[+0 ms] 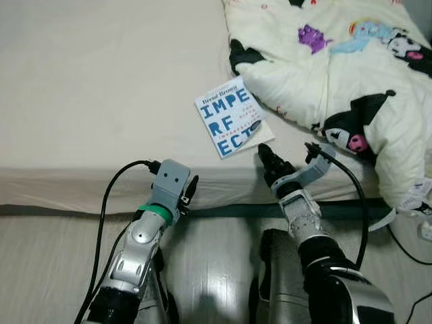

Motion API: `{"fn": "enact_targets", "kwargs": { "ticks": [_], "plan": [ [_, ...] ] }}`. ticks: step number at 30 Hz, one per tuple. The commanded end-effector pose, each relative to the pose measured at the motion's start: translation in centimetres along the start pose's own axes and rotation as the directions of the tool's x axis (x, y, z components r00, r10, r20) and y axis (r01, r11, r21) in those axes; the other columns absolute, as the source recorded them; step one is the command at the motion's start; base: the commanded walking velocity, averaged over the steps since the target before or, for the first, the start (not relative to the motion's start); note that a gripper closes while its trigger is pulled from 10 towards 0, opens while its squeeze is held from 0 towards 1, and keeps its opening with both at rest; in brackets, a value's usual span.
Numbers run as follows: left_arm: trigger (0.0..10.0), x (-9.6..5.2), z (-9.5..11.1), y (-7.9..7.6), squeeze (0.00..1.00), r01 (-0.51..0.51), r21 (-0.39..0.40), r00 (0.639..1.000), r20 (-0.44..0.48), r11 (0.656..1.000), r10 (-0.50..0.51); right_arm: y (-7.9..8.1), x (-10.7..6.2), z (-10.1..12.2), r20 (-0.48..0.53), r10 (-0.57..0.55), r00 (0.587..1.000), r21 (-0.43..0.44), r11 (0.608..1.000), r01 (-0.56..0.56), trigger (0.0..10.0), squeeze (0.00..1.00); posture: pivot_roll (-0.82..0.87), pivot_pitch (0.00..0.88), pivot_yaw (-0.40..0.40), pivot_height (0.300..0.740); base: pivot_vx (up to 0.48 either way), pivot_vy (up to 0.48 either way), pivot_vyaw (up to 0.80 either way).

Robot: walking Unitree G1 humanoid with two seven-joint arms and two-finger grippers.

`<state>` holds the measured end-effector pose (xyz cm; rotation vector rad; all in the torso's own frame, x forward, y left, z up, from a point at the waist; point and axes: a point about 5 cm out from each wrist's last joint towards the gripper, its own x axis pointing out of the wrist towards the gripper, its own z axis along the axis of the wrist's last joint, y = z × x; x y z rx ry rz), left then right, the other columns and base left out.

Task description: Clean up the room

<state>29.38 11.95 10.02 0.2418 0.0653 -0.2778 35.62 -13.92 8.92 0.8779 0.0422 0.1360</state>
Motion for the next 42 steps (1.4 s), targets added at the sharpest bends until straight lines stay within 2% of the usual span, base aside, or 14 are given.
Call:
{"fn": "enact_targets", "kwargs": {
  "ticks": [1, 4, 5, 7, 10, 14, 20, 26, 33, 42],
  "plan": [
    [10.0, -0.8, -0.7, 0.0, 0.0, 0.005, 0.014, 0.999, -0.042, 1.0, -0.004, -0.4, -0.3, -1.2, -0.04, -0.012, 0.999, 0.062, 0.998, 0.014, 10.0, 1.0, 0.14, 0.249, 0.078, 0.52, 0.0, 0.0, 0.0],
    [10.0, -1.4, -0.7, 0.2, 0.0, 0.0, 0.019, 0.998, -0.056, 1.0, 0.001, -0.2, -0.2, -1.3, -0.057, 0.033, 0.998, 0.112, 0.993, -0.026, 10.0, 1.0, 0.15, 0.264, 0.082, 0.52, 0.0, 0.0, 0.0],
    [10.0, -1.7, -0.7, 0.2, 0.0, -0.001, 0.019, 0.998, -0.06, 1.0, 0.003, 0.0, -0.1, -1.2, -0.062, 0.055, 0.997, 0.131, 0.99, -0.046, 10.0, 0.75, 0.17, 0.278, 0.085, 0.52, 0.0, 0.0, 0.0],
    [10.0, -2.1, -0.8, 0.2, 0.0, -0.003, 0.019, 0.998, -0.069, 1.0, 0.004, 0.2, 0.1, -1.2, -0.07, 0.088, 0.994, 0.169, 0.983, -0.076, 10.0, 0.0, 0.17, 0.286, 0.086, 0.52, 0.0, 0.0, 0.0],
    [10.0, -2.5, -0.8, 0.1, 0.0, -0.002, 0.02, 0.997, -0.079, 1.0, 0.003, 0.3, 0.1, -1.3, -0.084, 0.102, 0.991, 0.209, 0.975, -0.082, 10.0, 0.0, 0.18, 0.295, 0.088, 0.52, 0.0, 0.0, 0.0],
    [10.0, -3.2, -0.7, 0.1, 0.0, 0.001, 0.025, 0.996, -0.09, 1.0, 0.001, 0.8, 0.3, -1.8, -0.115, 0.123, 0.986, 0.22, 0.971, -0.096, 10.0, 0.0, 0.2, 0.317, 0.096, 0.52, 0.0, 0.0, 0.0],
    [10.0, -3.9, -0.7, 0.3, 0.0, 0.001, 0.029, 0.994, -0.109, 1.0, 0.003, 1.1, 0.6, -2.5, -0.184, 0.096, 0.978, 0.203, 0.977, -0.058, 10.0, 0.0, 0.22, 0.331, 0.102, 0.52, 0.0, 0.0, 0.0],
    [10.0, -4.2, -0.5, 0.3, 0.0, -0.002, 0.031, 0.993, -0.122, 1.0, 0.006, 1.9, 1.1, -2.3, -0.213, 0.121, 0.969, 0.201, 0.977, -0.078, 10.0, 0.0, 0.22, 0.336, 0.1, 0.52, 0.0, 0.0, 0.0],
    [10.0, -4.4, -0.4, 0.2, 0.0, 0.0, 0.033, 0.991, -0.132, 0.999, 0.004, 3.9, 2.7, -0.2, -0.168, 0.198, 0.966, 0.199, 0.966, -0.163, 10.0, 0.0, 0.23, 0.335, 0.099, 0.52, 0.0, 0.0, 0.0],
    [10.0, -4.8, -0.3, 0.3, 0.0, -0.002, 0.036, 0.99, -0.141, 0.999, 0.007, 5.4, 3.9, 1.4, -0.131, 0.206, 0.97, 0.18, 0.967, -0.181, 10.0, 0.0, 0.25, 0.346, 0.102, 0.52, 0.0, 0.0, 0.0]
  ]
}}
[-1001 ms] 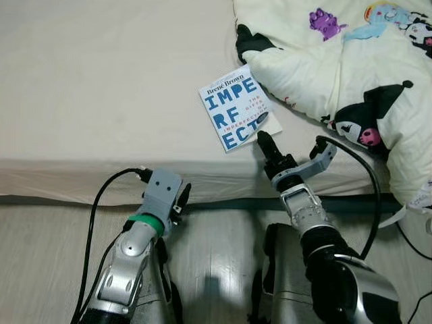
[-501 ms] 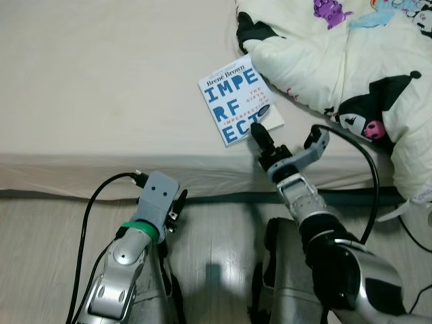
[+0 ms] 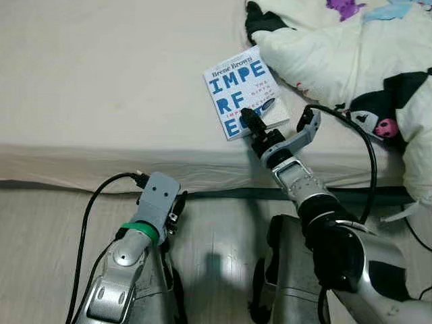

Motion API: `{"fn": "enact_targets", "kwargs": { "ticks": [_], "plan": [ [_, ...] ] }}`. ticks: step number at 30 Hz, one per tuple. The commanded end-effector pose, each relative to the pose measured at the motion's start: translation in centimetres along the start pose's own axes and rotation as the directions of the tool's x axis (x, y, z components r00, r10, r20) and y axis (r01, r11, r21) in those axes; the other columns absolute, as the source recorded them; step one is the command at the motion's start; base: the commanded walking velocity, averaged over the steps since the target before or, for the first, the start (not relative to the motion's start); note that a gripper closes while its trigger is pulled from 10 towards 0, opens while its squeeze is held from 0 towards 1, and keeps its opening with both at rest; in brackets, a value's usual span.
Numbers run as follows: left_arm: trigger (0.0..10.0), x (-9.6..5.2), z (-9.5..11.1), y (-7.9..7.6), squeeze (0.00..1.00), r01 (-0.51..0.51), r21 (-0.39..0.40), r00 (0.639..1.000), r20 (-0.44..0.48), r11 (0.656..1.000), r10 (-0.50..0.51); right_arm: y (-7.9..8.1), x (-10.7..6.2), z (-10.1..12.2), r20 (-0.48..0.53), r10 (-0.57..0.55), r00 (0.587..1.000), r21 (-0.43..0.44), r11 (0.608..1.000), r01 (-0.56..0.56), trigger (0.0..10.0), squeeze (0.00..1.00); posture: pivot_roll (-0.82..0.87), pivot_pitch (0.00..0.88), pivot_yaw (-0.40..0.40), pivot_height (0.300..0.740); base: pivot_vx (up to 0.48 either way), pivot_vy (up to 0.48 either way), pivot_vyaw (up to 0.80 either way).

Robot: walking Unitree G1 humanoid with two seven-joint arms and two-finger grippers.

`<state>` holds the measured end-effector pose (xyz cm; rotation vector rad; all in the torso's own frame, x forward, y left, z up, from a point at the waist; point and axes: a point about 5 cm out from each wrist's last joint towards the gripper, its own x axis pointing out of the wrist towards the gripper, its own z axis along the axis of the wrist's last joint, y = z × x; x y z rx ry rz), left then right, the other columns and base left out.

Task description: Clean up the room

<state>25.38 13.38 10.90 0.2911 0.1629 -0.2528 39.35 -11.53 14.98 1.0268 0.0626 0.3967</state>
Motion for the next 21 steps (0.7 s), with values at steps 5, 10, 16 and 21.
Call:
{"fn": "enact_targets", "kwargs": {
  "ticks": [5, 10, 16, 21],
  "plan": [
    [10.0, -0.7, -0.8, -0.2, 0.0, 0.012, 0.0, 0.999, -0.045, 1.0, -0.012, -0.7, -0.2, 0.2, 0.03, -0.078, 0.997, 0.039, 0.996, 0.076, 3.7, 0.0, 0.25, 0.356, 0.105, 0.52, 0.0, 0.0, 0.0],
    [10.0, -0.8, -0.7, -0.3, 0.0, 0.014, 0.0, 0.999, -0.052, 1.0, -0.014, -0.3, -0.1, 1.8, 0.101, -0.043, 0.994, 0.06, 0.998, 0.037, 0.0, 0.0, 0.25, 0.361, 0.109, 0.52, 0.0, 0.0, 0.0],
    [10.0, -0.6, -0.8, -0.2, 0.0, 0.011, -0.003, 0.998, -0.058, 1.0, -0.011, 1.1, 0.5, 3.4, 0.15, 0.061, 0.987, 0.047, 0.997, -0.069, 0.0, 0.0, 0.24, 0.355, 0.104, 0.52, 0.0, 0.0, 0.0],
    [10.0, -0.3, -0.7, -0.4, 0.0, 0.012, -0.008, 0.998, -0.057, 1.0, -0.012, 1.6, 0.7, 3.6, 0.148, 0.106, 0.983, 0.024, 0.994, -0.111, 0.0, 0.0, 0.23, 0.348, 0.1, 0.52, 0.0, 0.0, 0.0]
  ]
}}
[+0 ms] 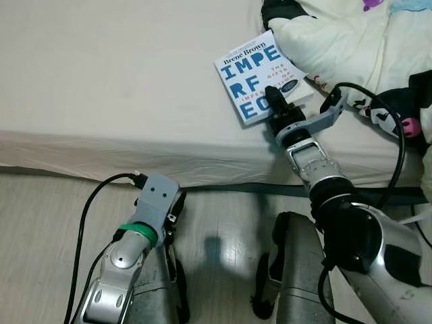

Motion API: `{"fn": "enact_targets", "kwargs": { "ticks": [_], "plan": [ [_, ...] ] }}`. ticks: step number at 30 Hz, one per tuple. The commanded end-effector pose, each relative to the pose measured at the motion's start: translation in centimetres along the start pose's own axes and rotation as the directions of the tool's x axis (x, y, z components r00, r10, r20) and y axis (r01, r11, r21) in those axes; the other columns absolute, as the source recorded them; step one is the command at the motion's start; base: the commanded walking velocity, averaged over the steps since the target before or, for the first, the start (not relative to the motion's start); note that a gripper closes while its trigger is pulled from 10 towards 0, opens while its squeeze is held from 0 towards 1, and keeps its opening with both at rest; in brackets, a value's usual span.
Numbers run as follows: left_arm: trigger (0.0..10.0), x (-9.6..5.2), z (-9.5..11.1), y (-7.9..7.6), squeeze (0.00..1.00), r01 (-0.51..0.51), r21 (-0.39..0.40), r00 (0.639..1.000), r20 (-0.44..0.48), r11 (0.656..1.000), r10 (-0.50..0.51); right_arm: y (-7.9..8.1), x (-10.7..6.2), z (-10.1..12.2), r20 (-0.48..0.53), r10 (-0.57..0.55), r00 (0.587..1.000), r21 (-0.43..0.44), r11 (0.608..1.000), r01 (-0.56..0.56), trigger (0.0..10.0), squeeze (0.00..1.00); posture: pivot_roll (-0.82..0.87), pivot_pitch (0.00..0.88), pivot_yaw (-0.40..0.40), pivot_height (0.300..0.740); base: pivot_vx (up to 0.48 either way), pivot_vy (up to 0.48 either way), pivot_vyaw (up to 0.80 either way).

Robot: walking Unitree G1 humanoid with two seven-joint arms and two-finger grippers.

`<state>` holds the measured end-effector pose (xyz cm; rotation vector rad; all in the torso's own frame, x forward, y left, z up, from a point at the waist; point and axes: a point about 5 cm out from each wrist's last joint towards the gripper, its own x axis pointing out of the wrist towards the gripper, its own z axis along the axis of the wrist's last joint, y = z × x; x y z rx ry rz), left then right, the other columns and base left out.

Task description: Clean up the room

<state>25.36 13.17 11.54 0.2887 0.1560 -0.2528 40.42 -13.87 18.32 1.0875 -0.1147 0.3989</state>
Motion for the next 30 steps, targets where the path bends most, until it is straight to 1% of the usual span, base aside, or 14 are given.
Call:
{"fn": "enact_targets", "kwargs": {
  "ticks": [1, 4, 8, 15, 20, 21, 22, 24, 25, 26, 27, 28, 29, 30],
  "plan": [
    [10.0, -0.1, -1.3, -0.4, 0.0, 0.013, -0.008, 0.998, -0.062, 1.0, -0.014, 0.4, 0.1, -0.3, -0.009, 0.035, 0.999, -0.006, 0.999, -0.035, 0.0, 0.0, 0.22, 0.341, 0.097, 0.52, 0.0, 0.0, 0.0],
    [10.0, 0.2, -1.3, -0.5, 0.0, 0.013, -0.01, 0.998, -0.058, 1.0, -0.014, 0.6, 0.3, -0.3, -0.017, 0.059, 0.998, -0.028, 0.998, -0.06, 0.0, 0.0, 0.22, 0.328, 0.091, 0.52, 0.0, 0.0, 0.0],
    [10.0, 1.2, -0.9, -0.6, 0.0, 0.006, -0.019, 0.999, -0.039, 1.0, -0.006, 1.6, 0.6, -0.3, -0.068, 0.147, 0.987, -0.132, 0.979, -0.155, 0.0, 0.0, 0.19, 0.296, 0.075, 0.52, 0.0, 0.0, 0.0],
    [10.0, 2.3, -0.4, -0.7, 0.0, -0.007, -0.035, 1.0, -0.009, 0.999, 0.006, 3.0, 0.9, 0.1, -0.091, 0.282, 0.955, -0.181, 0.938, -0.294, 0.0, 0.0, 0.13, 0.234, 0.043, 0.52, 0.0, 0.0, 0.0],
    [10.0, 3.4, 0.8, -0.7, 0.0, -0.032, -0.065, 0.998, 0.044, 0.997, 0.035, 3.8, -0.2, 0.4, -0.118, 0.393, 0.912, -0.294, 0.864, -0.41, 0.0, 0.0, 0.08, 0.178, 0.029, 0.52, 0.0, 0.0, 0.0],
    [10.0, 3.5, 1.5, -0.3, 0.0, -0.044, -0.072, 0.996, 0.07, 0.996, 0.049, 3.7, -1.2, 0.4, -0.139, 0.38, 0.914, -0.402, 0.822, -0.403, 0.0, 0.0, 0.05, 0.149, 0.028, 0.52, 0.0, 0.0, 0.0],
    [10.0, 3.5, 1.5, -0.3, 0.0, -0.044, -0.072, 0.996, 0.07, 0.996, 0.049, 3.7, -1.2, 0.4, -0.139, 0.38, 0.914, -0.402, 0.822, -0.403, 0.0, 0.0, 0.05, 0.149, 0.028, 0.52, 0.0, 0.0, 0.0],
    [10.0, 3.6, 2.5, 0.1, 0.0, -0.059, -0.079, 0.991, 0.115, 0.995, 0.068, 3.6, -3.3, 0.3, -0.153, 0.338, 0.929, -0.562, 0.743, -0.363, 0.0, 0.0, 0.02, 0.127, 0.03, 0.52, 0.0, 0.0, 0.0],
    [10.0, 3.6, 2.5, 0.1, 0.0, -0.059, -0.079, 0.991, 0.115, 0.995, 0.068, 3.6, -3.3, 0.3, -0.153, 0.338, 0.929, -0.562, 0.743, -0.363, 0.0, 0.0, 0.02, 0.127, 0.03, 0.52, 0.0, 0.0, 0.0],
    [10.0, 3.7, 3.1, 0.3, 0.0, -0.067, -0.081, 0.988, 0.137, 0.994, 0.078, 3.4, -4.3, 0.1, -0.152, 0.312, 0.938, -0.622, 0.708, -0.336, 3.5, 0.0, 0.01, 0.115, 0.031, 0.52, 0.0, 0.0, 0.0],
    [10.0, 3.7, 3.1, 0.3, 0.0, -0.067, -0.081, 0.988, 0.137, 0.994, 0.078, 3.4, -4.3, 0.1, -0.152, 0.312, 0.938, -0.622, 0.708, -0.336, 3.5, 0.0, 0.01, 0.115, 0.031, 0.52, 0.0, 0.0, 0.0],
    [10.0, 3.9, 3.6, 0.6, 0.0, -0.077, -0.087, 0.983, 0.158, 0.993, 0.09, 3.0, -5.3, 0.1, -0.145, 0.276, 0.95, -0.675, 0.675, -0.299, 10.0, 0.0, -0.02, 0.099, 0.03, 0.52, 0.0, 0.0, 0.0],
    [10.0, 3.9, 3.6, 0.6, 0.0, -0.077, -0.087, 0.983, 0.158, 0.993, 0.09, 3.0, -5.3, 0.1, -0.145, 0.276, 0.95, -0.675, 0.675, -0.299, 10.0, 0.0, -0.02, 0.099, 0.03, 0.52, 0.0, 0.0, 0.0],
    [10.0, 4.1, 4.3, 0.8, 0.0, -0.085, -0.095, 0.978, 0.181, 0.992, 0.102, 2.5, -6.3, 0.0, -0.128, 0.242, 0.962, -0.731, 0.633, -0.256, 10.0, 0.0, -0.03, 0.089, 0.027, 0.52, 0.0, 0.0, 0.0]
  ]
}}
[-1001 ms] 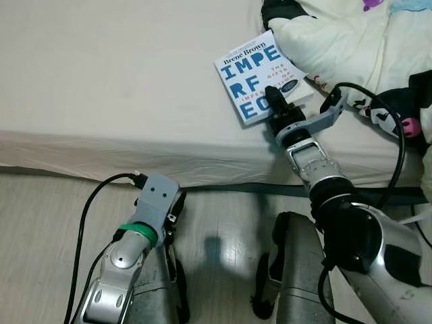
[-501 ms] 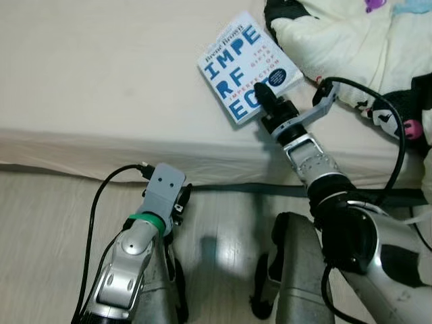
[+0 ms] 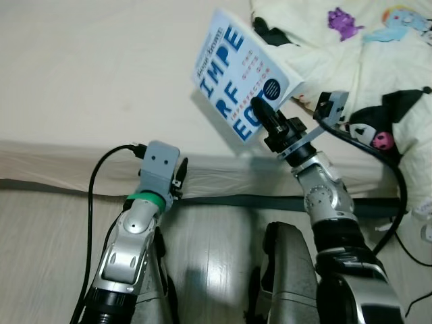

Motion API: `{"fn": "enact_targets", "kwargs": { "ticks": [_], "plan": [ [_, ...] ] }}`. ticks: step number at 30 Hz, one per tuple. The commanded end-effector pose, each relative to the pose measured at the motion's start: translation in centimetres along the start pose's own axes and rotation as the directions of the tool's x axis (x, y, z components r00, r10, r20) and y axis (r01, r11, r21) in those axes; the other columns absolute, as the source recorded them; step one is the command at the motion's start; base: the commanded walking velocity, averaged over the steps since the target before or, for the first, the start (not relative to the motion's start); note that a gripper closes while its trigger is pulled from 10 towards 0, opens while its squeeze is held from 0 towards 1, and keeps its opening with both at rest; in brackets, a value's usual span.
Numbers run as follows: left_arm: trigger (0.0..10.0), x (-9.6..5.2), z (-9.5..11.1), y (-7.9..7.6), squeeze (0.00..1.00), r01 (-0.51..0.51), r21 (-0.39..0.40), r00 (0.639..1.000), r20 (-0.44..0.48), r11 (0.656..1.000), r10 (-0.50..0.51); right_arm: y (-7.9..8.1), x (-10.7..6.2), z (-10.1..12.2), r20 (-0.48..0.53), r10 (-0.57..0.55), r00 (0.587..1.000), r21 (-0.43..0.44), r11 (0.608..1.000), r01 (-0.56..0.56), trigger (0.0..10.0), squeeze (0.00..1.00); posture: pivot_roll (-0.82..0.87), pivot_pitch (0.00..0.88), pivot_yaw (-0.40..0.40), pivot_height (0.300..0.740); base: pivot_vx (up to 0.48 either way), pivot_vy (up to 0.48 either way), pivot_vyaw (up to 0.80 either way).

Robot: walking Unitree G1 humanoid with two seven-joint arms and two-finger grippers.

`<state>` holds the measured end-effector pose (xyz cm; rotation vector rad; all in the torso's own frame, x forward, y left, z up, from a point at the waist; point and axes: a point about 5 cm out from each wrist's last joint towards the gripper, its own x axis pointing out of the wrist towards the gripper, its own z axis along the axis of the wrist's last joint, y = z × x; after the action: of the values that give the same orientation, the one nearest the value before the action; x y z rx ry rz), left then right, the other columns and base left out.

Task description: Clean up the room

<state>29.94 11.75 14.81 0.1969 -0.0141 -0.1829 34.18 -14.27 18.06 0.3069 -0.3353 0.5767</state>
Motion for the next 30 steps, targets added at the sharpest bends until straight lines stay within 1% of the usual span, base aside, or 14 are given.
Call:
{"fn": "enact_targets", "kwargs": {
  "ticks": [1, 3, 4, 5, 6, 8, 9, 10, 11, 13, 16, 21, 25, 30],
  "plan": [
    [10.0, 0.4, 0.9, 0.1, 0.0, -0.013, -0.02, 0.999, 0.043, 1.0, 0.014, 0.2, -1.1, 0.4, 0.024, -0.049, 0.999, -0.146, 0.988, 0.052, 10.0, 0.0, -0.04, 0.081, 0.028, 0.52, 0.0, 0.0, 0.0],
    [10.0, 0.8, 1.5, 0.1, 0.0, -0.018, -0.027, 0.997, 0.072, 0.999, 0.02, 0.0, -2.0, 0.0, 0.019, -0.098, 0.995, -0.211, 0.972, 0.1, 10.0, 0.0, -0.04, 0.073, 0.029, 0.52, 0.0, 0.0, 0.0],
    [10.0, 0.8, 1.5, 0.1, 0.0, -0.018, -0.027, 0.997, 0.072, 0.999, 0.02, 0.0, -2.0, 0.0, 0.019, -0.098, 0.995, -0.211, 0.972, 0.1, 10.0, 0.0, -0.04, 0.073, 0.029, 0.52, 0.0, 0.0, 0.0],
    [10.0, 1.0, 1.7, 0.0, 0.0, -0.02, -0.027, 0.996, 0.084, 0.999, 0.022, -0.1, -2.5, -0.2, 0.01, -0.132, 0.991, -0.262, 0.956, 0.13, 10.0, 0.0, -0.04, 0.06, 0.031, 0.52, 0.0, 0.0, 0.0],
    [10.0, 1.0, 1.7, 0.0, 0.0, -0.02, -0.027, 0.996, 0.084, 0.999, 0.022, -0.1, -2.5, -0.2, 0.01, -0.132, 0.991, -0.262, 0.956, 0.13, 10.0, 0.0, -0.04, 0.06, 0.031, 0.52, 0.0, 0.0, 0.0],
    [10.0, 1.0, 1.8, -0.1, 0.0, -0.019, -0.027, 0.996, 0.086, 0.999, 0.022, -0.2, -2.7, -0.2, 0.009, -0.145, 0.989, -0.289, 0.947, 0.141, 10.0, 0.0, -0.04, 0.06, 0.031, 0.52, 0.0, 0.0, 0.0],
    [10.0, 1.0, 1.7, -0.2, 0.0, -0.016, -0.027, 0.996, 0.084, 1.0, 0.018, -0.4, -2.7, -0.1, 0.018, -0.162, 0.987, -0.341, 0.927, 0.158, 10.0, 0.0, -0.05, 0.048, 0.031, 0.52, 0.0, 0.0, 0.0],
    [10.0, 1.0, 1.7, -0.2, 0.0, -0.016, -0.027, 0.996, 0.084, 1.0, 0.018, -0.4, -2.7, -0.1, 0.018, -0.162, 0.987, -0.341, 0.927, 0.158, 10.0, 0.0, -0.05, 0.048, 0.031, 0.52, 0.0, 0.0, 0.0],
    [10.0, 1.0, 1.4, -0.4, 0.0, -0.011, -0.027, 0.997, 0.078, 1.0, 0.013, -1.0, -2.9, 0.2, 0.031, -0.219, 0.975, -0.413, 0.886, 0.212, 10.0, 0.0, -0.05, 0.037, 0.031, 0.52, 0.0, 0.0, 0.0],
    [10.0, 1.0, 1.4, -0.4, 0.0, -0.011, -0.027, 0.997, 0.078, 1.0, 0.013, -1.0, -2.9, 0.2, 0.031, -0.219, 0.975, -0.413, 0.886, 0.212, 10.0, 0.0, -0.05, 0.037, 0.031, 0.52, 0.0, 0.0, 0.0],
    [10.0, 1.2, 1.3, -0.6, 0.0, -0.008, -0.032, 0.997, 0.077, 0.999, 0.011, -1.4, -3.0, 0.8, 0.047, -0.27, 0.962, -0.46, 0.849, 0.261, 10.0, 0.0, -0.04, 0.029, 0.03, 0.529, 0.0, 0.0, 0.0],
    [10.0, 1.3, 1.3, -0.7, 0.0, -0.008, -0.034, 0.997, 0.077, 0.999, 0.011, -1.6, -3.0, 1.0, 0.055, -0.278, 0.959, -0.479, 0.835, 0.269, 10.0, 0.0, -0.04, 0.027, 0.03, 0.539, 0.0, 0.0, 0.0],
    [10.0, 1.3, 1.3, -0.8, 0.0, -0.01, -0.037, 0.997, 0.081, 0.999, 0.013, -1.7, -2.9, 0.9, 0.066, -0.299, 0.952, -0.504, 0.813, 0.29, 10.0, 0.0, -0.04, 0.029, 0.028, 0.559, 0.0, 0.0, 0.0],
    [10.0, 1.4, 1.4, -1.0, 0.0, -0.012, -0.04, 0.996, 0.083, 0.999, 0.016, -1.6, -2.8, 0.8, 0.073, -0.304, 0.95, -0.511, 0.806, 0.297, 10.0, 0.0, -0.04, 0.031, 0.028, 0.579, 0.0, 0.0, 0.0]
  ]
}}
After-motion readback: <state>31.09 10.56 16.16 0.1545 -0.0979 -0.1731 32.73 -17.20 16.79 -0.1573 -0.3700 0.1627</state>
